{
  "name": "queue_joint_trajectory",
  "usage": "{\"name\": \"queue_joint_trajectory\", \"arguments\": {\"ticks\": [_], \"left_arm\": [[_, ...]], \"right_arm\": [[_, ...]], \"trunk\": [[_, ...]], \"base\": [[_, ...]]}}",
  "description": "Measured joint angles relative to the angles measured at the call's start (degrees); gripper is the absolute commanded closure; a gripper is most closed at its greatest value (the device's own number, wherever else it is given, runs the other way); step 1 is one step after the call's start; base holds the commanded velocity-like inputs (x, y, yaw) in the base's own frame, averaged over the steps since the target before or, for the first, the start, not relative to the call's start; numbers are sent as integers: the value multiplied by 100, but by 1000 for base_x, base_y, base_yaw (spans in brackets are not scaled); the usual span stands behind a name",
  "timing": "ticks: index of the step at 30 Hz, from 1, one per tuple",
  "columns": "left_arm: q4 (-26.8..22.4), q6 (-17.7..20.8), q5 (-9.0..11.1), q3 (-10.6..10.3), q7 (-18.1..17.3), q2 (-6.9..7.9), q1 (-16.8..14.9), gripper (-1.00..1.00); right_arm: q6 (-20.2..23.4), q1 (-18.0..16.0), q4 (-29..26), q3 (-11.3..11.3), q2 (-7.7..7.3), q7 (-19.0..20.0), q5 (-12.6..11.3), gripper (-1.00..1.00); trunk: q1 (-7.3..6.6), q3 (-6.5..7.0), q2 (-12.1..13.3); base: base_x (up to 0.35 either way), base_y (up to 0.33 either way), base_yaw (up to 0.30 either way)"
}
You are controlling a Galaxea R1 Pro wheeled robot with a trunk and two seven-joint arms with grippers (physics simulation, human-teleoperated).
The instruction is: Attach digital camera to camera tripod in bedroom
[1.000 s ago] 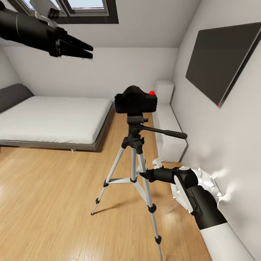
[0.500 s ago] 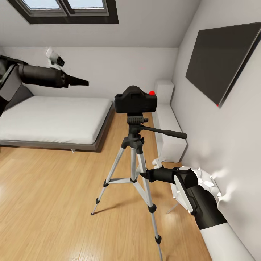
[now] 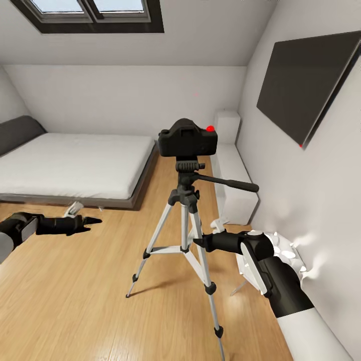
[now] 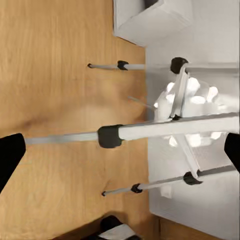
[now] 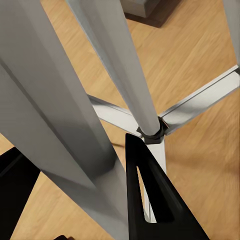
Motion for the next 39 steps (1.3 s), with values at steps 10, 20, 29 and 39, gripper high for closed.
{"name": "queue_joint_trajectory", "arguments": {"ticks": [10, 20, 29, 39], "left_arm": [[244, -415, 347, 23, 266, -183, 2654, -100], [263, -1636, 785, 25, 971, -948, 4355, -100], [267, -1989, 1219, 74, 5351, -1882, 5066, -100], [269, -2399, 2667, 74, 7311, -2224, 5256, -100]], "right_arm": [[5, 1, -1, -7, -5, 10, 1, 100], [-2, 1, 8, -5, 0, -7, -10, 100], [-3, 2, 12, -21, 3, -7, -15, 100], [1, 0, 11, -32, -3, -12, -31, 100]], "trunk": [[1, -1, 1], [0, 0, -1], [0, -1, -1], [0, -1, -1]], "base": [[0, 0, 0], [0, 0, 0], [0, 0, 0], [0, 0, 0]]}}
